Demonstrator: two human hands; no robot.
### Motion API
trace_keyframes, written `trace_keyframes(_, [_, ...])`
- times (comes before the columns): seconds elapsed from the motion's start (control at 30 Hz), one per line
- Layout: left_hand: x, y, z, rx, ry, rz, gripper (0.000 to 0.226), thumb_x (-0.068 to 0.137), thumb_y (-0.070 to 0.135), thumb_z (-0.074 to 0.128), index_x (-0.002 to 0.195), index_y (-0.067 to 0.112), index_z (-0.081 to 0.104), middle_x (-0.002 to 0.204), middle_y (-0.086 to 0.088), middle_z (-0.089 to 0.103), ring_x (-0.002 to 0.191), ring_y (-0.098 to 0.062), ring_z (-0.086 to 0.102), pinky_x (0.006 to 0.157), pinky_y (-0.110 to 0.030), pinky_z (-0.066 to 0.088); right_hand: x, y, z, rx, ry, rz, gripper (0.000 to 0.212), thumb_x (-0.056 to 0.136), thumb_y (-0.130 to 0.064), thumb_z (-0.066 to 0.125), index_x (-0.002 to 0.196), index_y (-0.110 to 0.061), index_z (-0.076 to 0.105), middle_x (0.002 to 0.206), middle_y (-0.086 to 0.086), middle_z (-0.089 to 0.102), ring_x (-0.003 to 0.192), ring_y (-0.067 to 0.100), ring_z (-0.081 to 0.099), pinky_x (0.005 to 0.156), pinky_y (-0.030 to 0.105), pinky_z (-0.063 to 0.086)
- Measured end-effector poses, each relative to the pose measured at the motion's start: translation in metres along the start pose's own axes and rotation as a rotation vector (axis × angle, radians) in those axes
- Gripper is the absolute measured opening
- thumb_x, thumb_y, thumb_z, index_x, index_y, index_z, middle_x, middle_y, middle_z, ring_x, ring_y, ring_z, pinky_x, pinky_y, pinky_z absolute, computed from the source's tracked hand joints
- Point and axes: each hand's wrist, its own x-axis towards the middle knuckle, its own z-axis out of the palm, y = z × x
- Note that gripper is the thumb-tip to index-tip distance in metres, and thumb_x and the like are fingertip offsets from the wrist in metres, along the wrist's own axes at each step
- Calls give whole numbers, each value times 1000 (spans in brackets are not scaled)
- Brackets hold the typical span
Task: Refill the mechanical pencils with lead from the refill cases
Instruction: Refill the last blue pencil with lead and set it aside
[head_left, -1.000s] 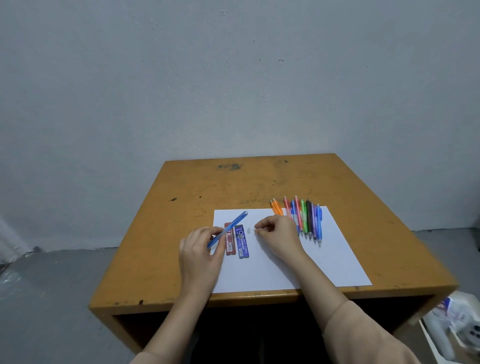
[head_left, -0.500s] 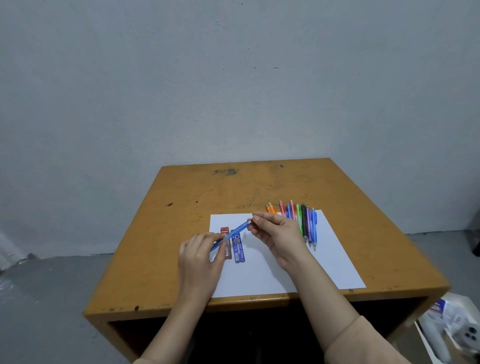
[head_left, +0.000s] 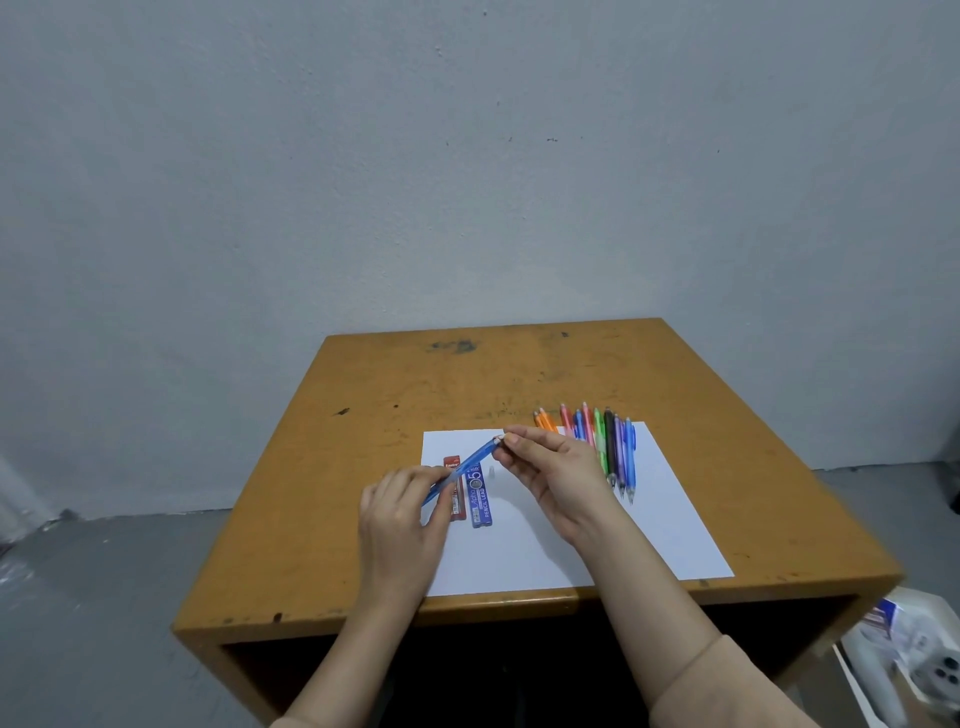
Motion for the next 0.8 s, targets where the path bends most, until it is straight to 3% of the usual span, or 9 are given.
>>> trace_keyframes(0.27, [-1,0,-2,14,3,4,27,88,34,52,90,14,70,88,7,67,81,-8,55,74,-18,27,1,-1,-2,-69,-10,-49,10,85,6,61,90,1,69,86,17,71,76,22,69,70,24,58])
trace_keyframes(0.5, [0,2,-2,52,24,32,28,88,34,52,89,13,71,87,5,67,81,-8,53,74,-19,26,4,0,-5,-319,30,-156,12,85,2,65,87,-8,72,86,11,73,85,24,71,75,28,58])
trace_keyframes(0.63, [1,3,-2,62,40,40,27,87,33,52,89,13,71,87,4,68,81,-8,52,74,-19,26,3,4,-5,-420,42,-221,16,84,-2,67,87,-16,73,84,4,74,83,17,71,73,24,58])
trace_keyframes(0.8, [1,4,-3,67,42,43,29,88,34,52,90,12,71,87,3,68,81,-8,52,73,-19,26,0,11,-6,-534,80,-298,25,84,0,66,102,-16,74,86,-10,72,85,7,69,66,13,53])
